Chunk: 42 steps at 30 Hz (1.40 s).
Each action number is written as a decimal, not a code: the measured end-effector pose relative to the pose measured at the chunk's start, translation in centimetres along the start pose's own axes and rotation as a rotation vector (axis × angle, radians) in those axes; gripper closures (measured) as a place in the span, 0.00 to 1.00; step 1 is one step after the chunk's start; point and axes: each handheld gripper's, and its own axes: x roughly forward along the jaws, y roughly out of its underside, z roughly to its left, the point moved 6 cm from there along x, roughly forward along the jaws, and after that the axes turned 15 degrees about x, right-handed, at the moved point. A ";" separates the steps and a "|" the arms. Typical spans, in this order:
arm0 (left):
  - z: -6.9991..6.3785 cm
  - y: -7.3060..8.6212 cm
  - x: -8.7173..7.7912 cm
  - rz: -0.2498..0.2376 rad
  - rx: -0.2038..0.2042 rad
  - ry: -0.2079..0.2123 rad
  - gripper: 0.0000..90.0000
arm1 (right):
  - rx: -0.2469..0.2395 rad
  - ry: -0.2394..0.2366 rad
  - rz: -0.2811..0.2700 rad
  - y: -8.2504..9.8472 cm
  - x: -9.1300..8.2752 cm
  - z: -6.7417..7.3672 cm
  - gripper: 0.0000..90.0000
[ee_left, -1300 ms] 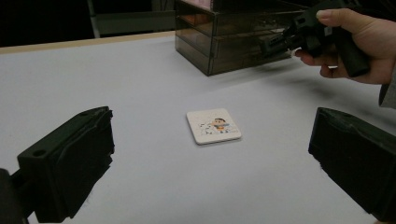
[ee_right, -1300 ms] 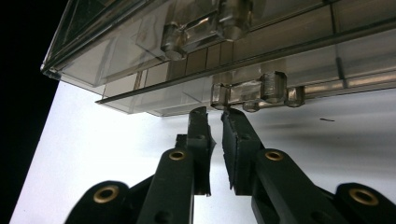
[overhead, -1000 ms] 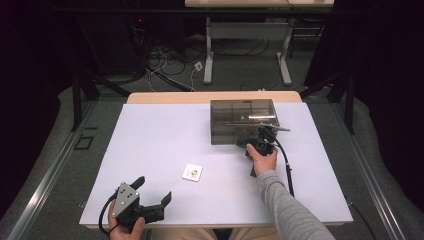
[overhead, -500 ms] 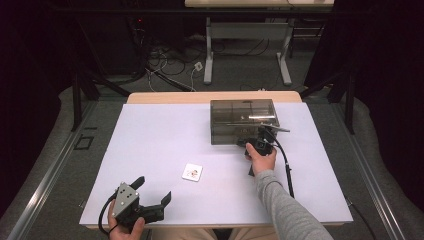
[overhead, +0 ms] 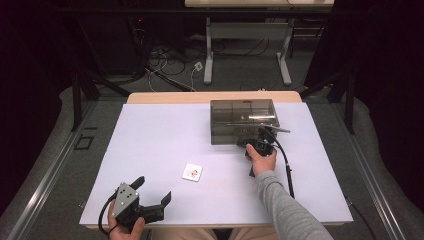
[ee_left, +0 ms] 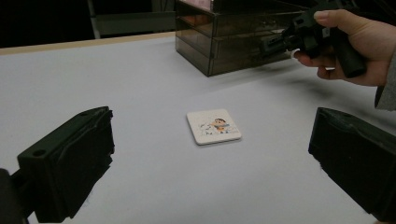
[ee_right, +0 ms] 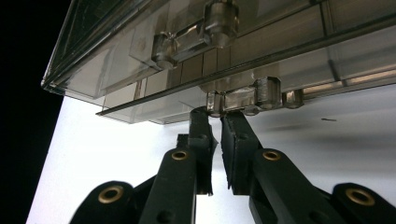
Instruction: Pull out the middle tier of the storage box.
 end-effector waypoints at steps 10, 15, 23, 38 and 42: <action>0.0 0.0 0.1 0.001 0.004 0.000 0.01 | 0.002 -0.016 -0.011 0.2 -0.1 0.0 0.93; 0.0 0.0 0.1 0.004 0.010 -0.001 0.01 | 0.007 -0.017 -0.012 0.4 -0.3 0.1 0.93; 0.0 0.0 0.0 0.008 0.012 0.003 0.01 | -0.001 -0.016 0.009 0.7 -0.5 -0.2 0.93; -0.1 0.0 0.1 0.008 0.012 0.004 0.01 | 0.007 -0.024 0.012 1.0 -0.8 -0.3 0.93; -0.1 0.0 0.1 0.008 0.012 0.003 0.01 | 0.015 -0.035 0.004 1.1 -0.8 -0.3 0.93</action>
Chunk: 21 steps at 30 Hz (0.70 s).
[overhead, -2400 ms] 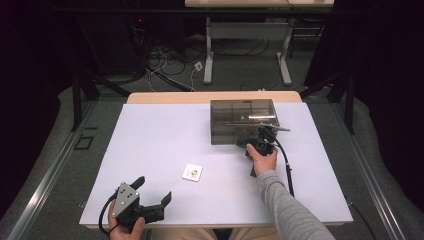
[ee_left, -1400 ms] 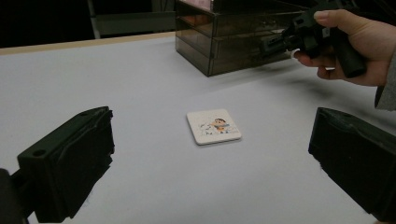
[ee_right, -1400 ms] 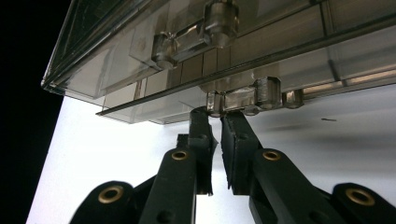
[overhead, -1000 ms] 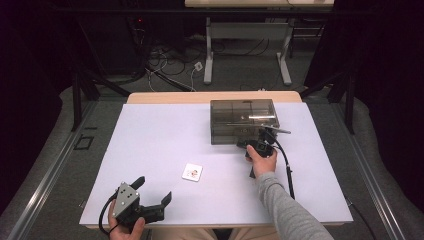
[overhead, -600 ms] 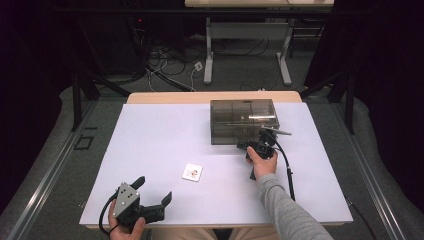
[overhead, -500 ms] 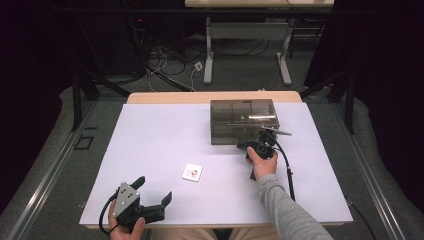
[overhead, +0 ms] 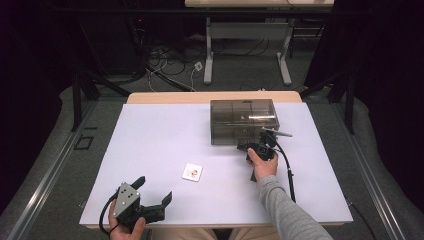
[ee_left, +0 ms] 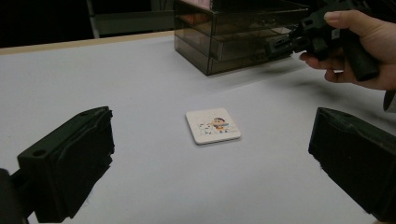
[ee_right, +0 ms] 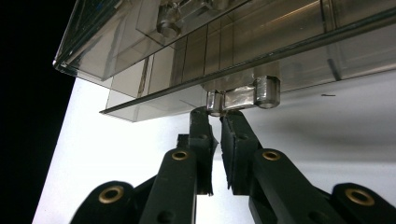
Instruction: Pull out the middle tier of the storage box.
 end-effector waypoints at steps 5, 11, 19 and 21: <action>0.0 0.0 0.0 0.002 0.006 -0.002 0.01 | -0.003 0.005 0.012 0.1 -0.1 -0.1 0.93; 0.0 0.0 0.0 0.002 0.006 -0.002 0.01 | -0.012 -0.005 0.006 0.2 -0.1 -0.2 0.93; 0.0 0.0 0.0 0.001 0.006 -0.002 0.01 | -0.009 -0.004 0.009 0.3 -0.2 -0.2 0.93; 0.0 0.0 0.0 0.001 0.007 -0.002 0.01 | -0.010 -0.004 0.001 0.3 -0.2 -0.1 0.93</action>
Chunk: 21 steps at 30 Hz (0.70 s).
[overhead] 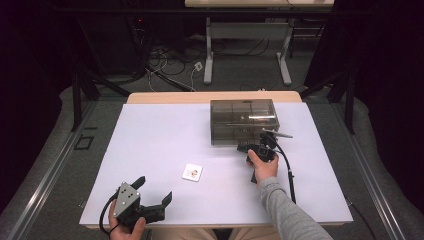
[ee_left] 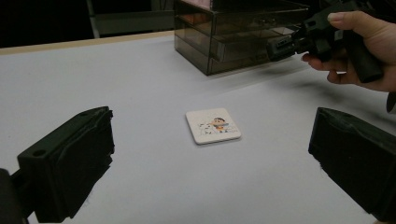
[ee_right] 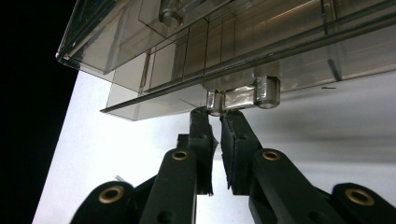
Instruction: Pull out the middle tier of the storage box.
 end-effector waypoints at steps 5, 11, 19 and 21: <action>-0.1 0.0 0.0 -0.001 -0.006 0.003 0.01 | -0.001 0.003 0.006 0.2 -0.1 0.0 0.93; 0.0 0.0 0.0 0.000 -0.001 -0.001 0.01 | -0.003 0.011 0.015 0.3 -0.3 -0.1 0.93; -0.1 0.0 0.1 -0.005 -0.011 -0.002 0.01 | -0.009 0.016 0.015 0.3 -0.4 -0.2 0.93; -0.1 0.0 0.1 -0.005 -0.010 -0.002 0.01 | -0.007 0.003 0.019 0.3 -0.4 -0.2 0.92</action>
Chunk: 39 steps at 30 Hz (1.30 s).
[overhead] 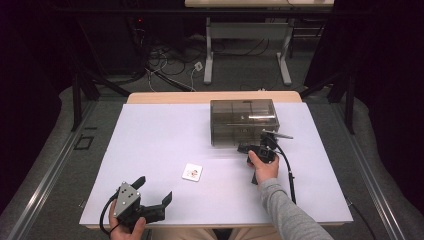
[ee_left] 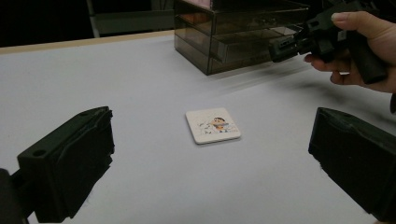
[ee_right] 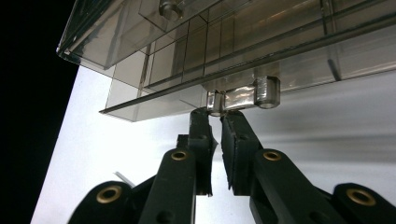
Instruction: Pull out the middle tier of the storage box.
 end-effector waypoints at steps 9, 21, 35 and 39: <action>0.1 0.0 -0.1 0.004 0.001 0.003 0.01 | -0.005 -0.006 0.014 0.1 -0.1 0.0 0.84; 0.1 0.0 -0.1 0.006 0.009 0.001 0.01 | -0.023 -0.008 -0.008 0.3 -0.2 0.3 0.79; -0.1 0.0 0.0 0.002 0.002 0.004 0.01 | -0.063 0.004 0.005 0.8 -0.5 0.6 0.73; -0.1 0.0 0.0 0.002 0.003 0.004 0.01 | -0.080 -0.002 -0.001 1.0 -0.6 0.7 0.71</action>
